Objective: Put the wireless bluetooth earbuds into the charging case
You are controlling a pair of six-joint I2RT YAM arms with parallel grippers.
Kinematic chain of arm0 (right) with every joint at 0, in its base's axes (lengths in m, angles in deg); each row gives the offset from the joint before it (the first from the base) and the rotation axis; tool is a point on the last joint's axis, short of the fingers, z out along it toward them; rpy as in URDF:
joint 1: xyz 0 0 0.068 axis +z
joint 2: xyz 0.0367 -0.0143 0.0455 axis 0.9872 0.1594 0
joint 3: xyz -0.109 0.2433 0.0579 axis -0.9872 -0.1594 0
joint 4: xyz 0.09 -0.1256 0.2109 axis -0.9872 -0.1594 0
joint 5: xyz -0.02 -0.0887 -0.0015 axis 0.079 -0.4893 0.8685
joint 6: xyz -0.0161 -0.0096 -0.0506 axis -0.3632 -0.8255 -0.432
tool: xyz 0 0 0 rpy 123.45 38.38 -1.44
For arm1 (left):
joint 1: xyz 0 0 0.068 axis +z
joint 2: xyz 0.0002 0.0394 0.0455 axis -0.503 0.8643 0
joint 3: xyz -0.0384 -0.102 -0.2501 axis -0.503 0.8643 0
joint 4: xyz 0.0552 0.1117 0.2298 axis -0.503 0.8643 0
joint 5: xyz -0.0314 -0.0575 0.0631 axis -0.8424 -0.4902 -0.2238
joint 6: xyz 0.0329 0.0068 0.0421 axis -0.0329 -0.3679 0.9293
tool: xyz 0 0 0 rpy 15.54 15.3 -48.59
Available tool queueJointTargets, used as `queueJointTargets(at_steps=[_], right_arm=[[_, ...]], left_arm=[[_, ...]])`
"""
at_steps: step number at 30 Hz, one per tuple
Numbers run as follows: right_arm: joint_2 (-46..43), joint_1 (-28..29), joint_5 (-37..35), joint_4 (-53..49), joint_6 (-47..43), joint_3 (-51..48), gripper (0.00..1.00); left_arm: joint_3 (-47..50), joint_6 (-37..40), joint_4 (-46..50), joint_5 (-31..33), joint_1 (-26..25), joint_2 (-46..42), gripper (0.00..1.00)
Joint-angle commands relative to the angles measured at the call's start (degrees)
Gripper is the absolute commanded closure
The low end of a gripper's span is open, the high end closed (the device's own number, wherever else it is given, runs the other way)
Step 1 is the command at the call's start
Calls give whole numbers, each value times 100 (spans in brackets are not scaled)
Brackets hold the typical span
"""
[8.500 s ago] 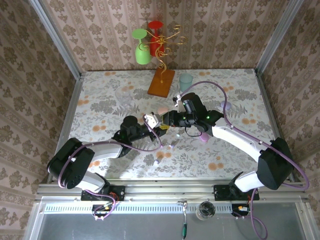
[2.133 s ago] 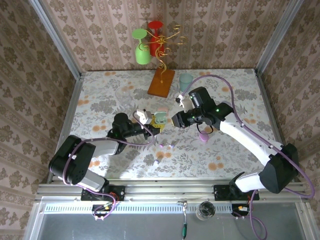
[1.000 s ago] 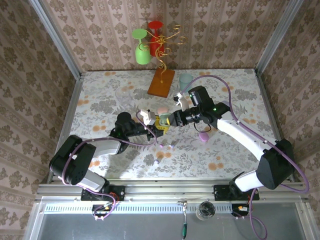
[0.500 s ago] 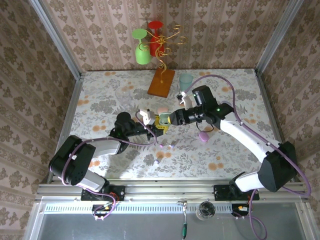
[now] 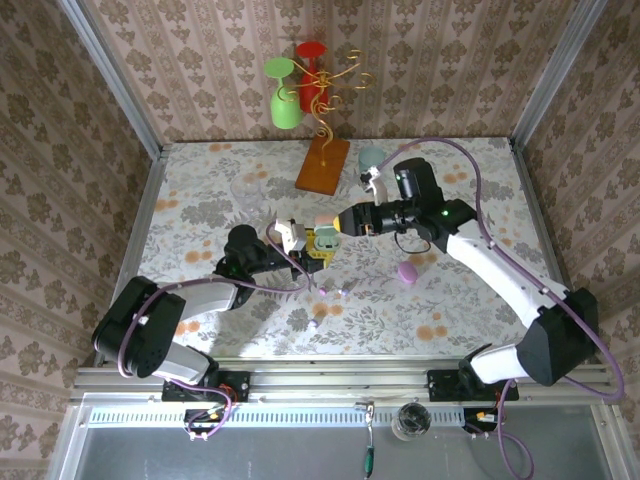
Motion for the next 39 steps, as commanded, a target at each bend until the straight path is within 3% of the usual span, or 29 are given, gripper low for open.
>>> queueJointTargets(at_steps=[1, 13, 22, 26, 30, 34, 39], right_arm=[[235, 25, 591, 240, 201, 190, 48], [237, 110, 1038, 498, 312, -171, 48], [50, 77, 760, 629, 599, -377, 49], [-73, -32, 548, 1213, 1338, -719, 40], [-72, -109, 863, 1992, 2287, -1073, 30], [-73, -110, 1253, 2976, 3226, -1440, 29], [-45, -93, 1539, 4086, 4040, -1785, 36]], left_arm=[[69, 121, -39, -63, -37, -194, 71], [78, -9, 23, 131, -34, -303, 71], [65, -37, 0, 226, -23, -300, 71], [133, -86, -337, 432, -28, -291, 71], [150, -131, -729, 646, -27, -292, 71], [83, -176, -895, 746, -25, -274, 71], [34, -221, -988, 777, -38, -265, 71]])
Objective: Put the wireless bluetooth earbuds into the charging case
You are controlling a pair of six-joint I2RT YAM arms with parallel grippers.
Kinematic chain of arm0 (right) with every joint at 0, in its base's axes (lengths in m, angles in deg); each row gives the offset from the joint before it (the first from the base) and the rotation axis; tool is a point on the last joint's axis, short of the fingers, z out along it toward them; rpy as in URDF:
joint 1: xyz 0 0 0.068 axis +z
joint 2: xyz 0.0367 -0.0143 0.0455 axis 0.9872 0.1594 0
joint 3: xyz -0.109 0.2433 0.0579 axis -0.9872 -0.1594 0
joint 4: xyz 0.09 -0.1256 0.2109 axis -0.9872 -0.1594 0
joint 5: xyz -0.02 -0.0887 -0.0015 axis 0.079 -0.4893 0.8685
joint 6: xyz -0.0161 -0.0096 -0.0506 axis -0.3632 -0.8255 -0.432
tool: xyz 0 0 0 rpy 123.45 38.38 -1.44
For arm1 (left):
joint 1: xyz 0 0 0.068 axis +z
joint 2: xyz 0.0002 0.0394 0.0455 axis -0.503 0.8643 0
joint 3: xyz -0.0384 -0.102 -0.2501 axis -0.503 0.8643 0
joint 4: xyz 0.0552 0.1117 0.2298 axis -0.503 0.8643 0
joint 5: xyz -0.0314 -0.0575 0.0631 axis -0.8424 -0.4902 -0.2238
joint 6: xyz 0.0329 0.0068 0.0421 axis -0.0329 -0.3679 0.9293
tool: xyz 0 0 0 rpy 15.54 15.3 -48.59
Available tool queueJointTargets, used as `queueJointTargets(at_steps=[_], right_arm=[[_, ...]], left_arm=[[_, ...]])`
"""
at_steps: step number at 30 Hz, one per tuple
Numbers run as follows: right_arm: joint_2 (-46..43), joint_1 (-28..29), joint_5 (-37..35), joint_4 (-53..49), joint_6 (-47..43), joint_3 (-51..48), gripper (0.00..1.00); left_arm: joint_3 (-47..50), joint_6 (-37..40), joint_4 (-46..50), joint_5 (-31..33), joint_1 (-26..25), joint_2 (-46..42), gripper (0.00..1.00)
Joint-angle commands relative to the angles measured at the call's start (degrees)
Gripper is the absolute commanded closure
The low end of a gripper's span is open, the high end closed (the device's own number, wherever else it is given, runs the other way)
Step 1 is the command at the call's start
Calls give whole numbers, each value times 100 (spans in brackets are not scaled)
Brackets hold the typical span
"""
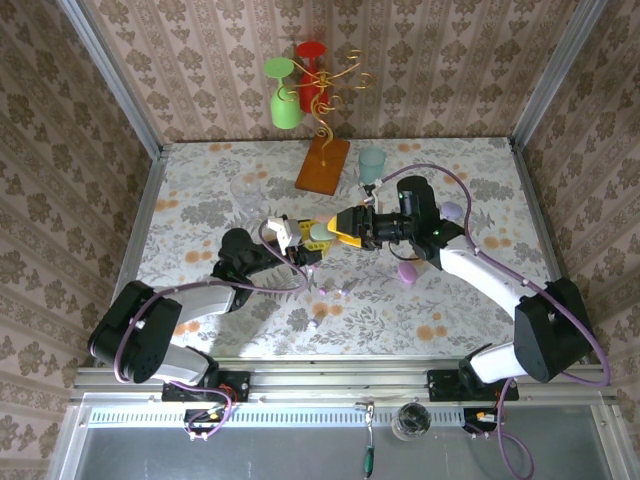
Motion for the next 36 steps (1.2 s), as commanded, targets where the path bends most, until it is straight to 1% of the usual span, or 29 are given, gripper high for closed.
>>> queueJointTargets(at_steps=[1, 4, 6, 12, 16, 18, 21, 24, 27, 29, 32, 33, 36], right_arm=[[-16, 9, 460, 1262, 941, -164, 37], [116, 30, 574, 1977, 1431, -262, 41], [219, 62, 624, 2206, 1647, -240, 43], [411, 153, 728, 2342, 1763, -41, 48], [461, 153, 726, 2338, 1787, -48, 66], [497, 149, 692, 2351, 1813, -69, 73], [542, 144, 655, 2377, 1833, -102, 79], [563, 140, 636, 2369, 1816, -114, 81], [522, 91, 482, 2086, 1596, -129, 85], [450, 1, 256, 1794, 1354, -191, 87], [405, -176, 6, 1619, 1246, -353, 87], [404, -252, -61, 1527, 1210, -407, 87], [444, -492, -269, 1376, 1097, -575, 87]], left_arm=[[-78, -126, -371, 72, -36, -79, 71], [-70, -125, -397, 116, -60, -92, 71], [-69, -109, -395, 155, -78, -104, 71], [-34, -57, -379, 188, -95, -125, 71], [28, -22, -369, 242, -98, -175, 71], [37, -3, -347, 242, -91, -185, 71], [46, 21, -325, 229, -99, -201, 71], [55, 29, -306, 220, -100, -195, 70], [55, 32, -233, 230, -74, -216, 63], [79, 78, -99, 258, -49, -282, 49], [168, 254, 289, 305, -38, -473, 31], [185, 343, 532, 310, -38, -568, 26], [149, 797, 1604, 329, -71, -897, 15]])
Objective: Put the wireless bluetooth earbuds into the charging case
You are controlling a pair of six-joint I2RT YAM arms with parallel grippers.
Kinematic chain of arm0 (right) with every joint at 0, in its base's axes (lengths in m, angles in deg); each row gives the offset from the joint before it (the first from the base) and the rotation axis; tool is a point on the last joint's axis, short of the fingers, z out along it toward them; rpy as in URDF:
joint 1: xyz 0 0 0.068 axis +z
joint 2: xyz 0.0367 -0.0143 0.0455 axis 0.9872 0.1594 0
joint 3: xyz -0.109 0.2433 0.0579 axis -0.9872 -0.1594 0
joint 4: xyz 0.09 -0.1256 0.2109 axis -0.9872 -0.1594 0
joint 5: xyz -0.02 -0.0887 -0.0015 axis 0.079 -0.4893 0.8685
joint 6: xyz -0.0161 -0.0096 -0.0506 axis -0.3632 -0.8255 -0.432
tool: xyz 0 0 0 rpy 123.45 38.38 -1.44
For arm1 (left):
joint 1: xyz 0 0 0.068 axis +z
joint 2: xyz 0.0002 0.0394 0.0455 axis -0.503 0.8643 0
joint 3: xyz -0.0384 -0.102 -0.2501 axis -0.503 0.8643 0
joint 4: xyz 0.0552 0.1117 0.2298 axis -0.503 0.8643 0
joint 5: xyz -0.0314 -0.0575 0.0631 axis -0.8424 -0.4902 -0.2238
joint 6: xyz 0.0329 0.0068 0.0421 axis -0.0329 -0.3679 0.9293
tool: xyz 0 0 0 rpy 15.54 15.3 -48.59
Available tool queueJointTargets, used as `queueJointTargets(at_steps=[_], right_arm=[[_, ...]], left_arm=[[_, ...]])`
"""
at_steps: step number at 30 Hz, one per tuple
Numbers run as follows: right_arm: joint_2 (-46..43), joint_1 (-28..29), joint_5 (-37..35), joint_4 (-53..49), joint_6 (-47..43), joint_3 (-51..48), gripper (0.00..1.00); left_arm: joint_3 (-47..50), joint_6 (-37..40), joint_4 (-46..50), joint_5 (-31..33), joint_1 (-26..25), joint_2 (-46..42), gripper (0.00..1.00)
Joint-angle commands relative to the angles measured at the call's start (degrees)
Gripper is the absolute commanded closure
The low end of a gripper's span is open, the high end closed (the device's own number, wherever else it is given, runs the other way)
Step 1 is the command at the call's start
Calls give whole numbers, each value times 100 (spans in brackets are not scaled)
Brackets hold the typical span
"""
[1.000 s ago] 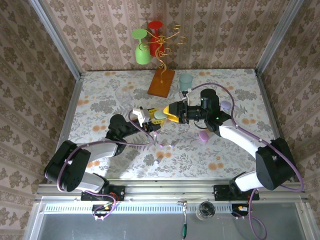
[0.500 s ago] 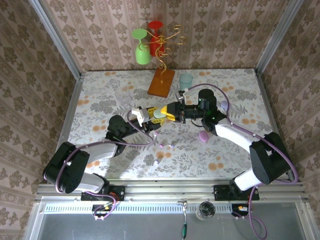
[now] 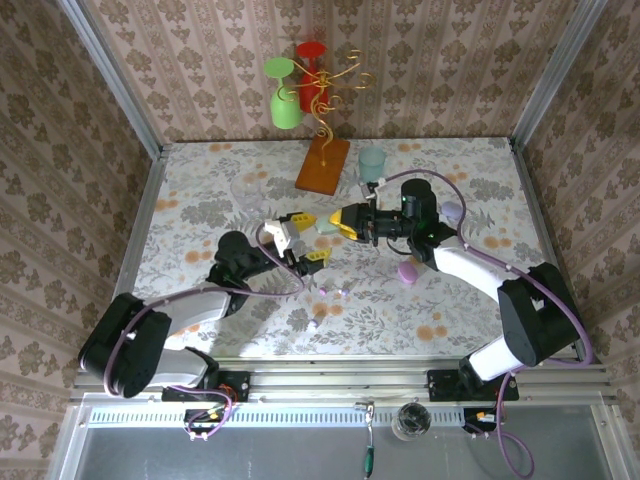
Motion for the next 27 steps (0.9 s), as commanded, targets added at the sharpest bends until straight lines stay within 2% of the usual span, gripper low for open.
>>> queueJointTargets(at_steps=[1, 4, 7, 16, 21, 27], right_arm=[[-41, -271, -439, -350, -341, -205, 87], [89, -516, -774, -720, -755, -264, 87], [329, -701, -1184, -897, -1056, -256, 88], [1625, -834, -1823, -675, -1311, 396, 87], [2227, -832, -2233, -891, -1509, 787, 86], [2893, -840, -2259, -1201, -1734, 1275, 85]], left_arm=[[-18, 631, 1364, 5, -31, -424, 12], [-161, 1132, 2443, 156, -162, -677, 4], [-167, 1282, 2812, 426, -219, -783, 0], [-201, 1302, 3018, 1030, -341, -768, 0], [-167, 1228, 2991, 1104, -357, -750, 0], [-109, 1301, 2795, 1088, -367, -699, 0]])
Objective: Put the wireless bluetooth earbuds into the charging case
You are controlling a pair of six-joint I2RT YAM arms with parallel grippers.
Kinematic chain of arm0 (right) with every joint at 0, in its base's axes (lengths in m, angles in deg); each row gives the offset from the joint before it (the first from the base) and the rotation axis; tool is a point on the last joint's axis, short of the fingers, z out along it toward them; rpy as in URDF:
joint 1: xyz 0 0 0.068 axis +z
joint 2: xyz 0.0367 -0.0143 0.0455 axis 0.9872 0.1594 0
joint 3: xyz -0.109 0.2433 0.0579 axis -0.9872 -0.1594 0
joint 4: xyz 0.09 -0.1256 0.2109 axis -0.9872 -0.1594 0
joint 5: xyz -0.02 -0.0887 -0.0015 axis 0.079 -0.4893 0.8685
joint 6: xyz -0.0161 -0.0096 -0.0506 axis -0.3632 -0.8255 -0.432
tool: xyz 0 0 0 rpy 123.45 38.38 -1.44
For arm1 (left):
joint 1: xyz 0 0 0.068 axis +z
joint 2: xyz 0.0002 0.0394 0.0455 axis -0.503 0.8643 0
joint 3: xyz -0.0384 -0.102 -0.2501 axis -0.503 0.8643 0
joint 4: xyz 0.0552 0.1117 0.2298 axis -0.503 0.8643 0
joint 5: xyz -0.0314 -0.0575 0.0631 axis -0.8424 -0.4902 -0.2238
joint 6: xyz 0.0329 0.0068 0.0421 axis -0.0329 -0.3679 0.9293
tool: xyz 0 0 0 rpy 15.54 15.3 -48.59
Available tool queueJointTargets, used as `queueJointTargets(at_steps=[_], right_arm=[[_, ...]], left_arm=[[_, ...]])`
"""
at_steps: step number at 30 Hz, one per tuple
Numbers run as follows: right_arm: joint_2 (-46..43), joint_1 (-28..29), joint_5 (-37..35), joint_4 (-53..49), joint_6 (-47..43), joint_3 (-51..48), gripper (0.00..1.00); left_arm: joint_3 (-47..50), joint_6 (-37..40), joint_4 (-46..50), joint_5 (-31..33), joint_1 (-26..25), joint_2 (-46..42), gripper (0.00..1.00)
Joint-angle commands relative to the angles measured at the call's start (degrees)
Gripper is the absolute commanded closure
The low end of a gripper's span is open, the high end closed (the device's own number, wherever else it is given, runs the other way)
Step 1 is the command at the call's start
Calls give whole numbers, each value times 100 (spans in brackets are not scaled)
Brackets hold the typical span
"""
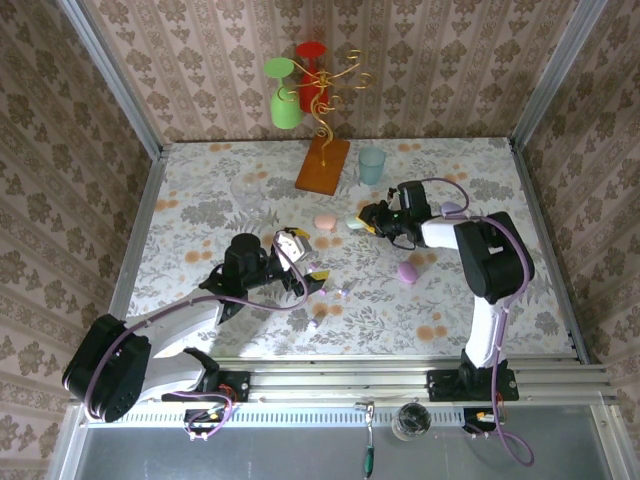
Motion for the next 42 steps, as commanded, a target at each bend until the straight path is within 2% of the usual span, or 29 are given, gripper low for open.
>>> queueJointTargets(at_steps=[1, 3, 8, 13, 16, 20, 26, 32, 37, 42], right_arm=[[311, -3, -222, -369, -332, 351, 84], [414, -7, -259, -454, -436, 434, 83], [368, -7, -414, -932, -936, 592, 71], [-79, 4, -708, -1749, -1689, 781, 44], [-420, 2, -939, -2239, -2218, 819, 32], [-986, 3, -1311, -2934, -2929, 760, 22], [-1856, 64, -2209, -4409, -3830, 656, 19], [-2453, 268, -3106, -5535, -3969, 424, 19], [-2671, 515, -3556, -5899, -3738, 106, 19], [-2595, 711, -3557, -5806, -3541, -251, 19]], left_arm=[[-72, 203, -141, 4, -55, 26, 0], [-71, 239, -127, -29, -51, 33, 0], [24, 110, -410, -93, -56, 52, 0], [27, -80, -646, -91, -43, 213, 0], [27, -114, -774, -136, -45, 318, 0], [9, -177, -826, -196, -13, 414, 0], [-8, -269, -901, -321, -9, 509, 0], [-13, -228, -936, -383, 11, 573, 0], [-25, -277, -995, -444, 14, 638, 0], [-42, -270, -1023, -492, 9, 676, 0]])
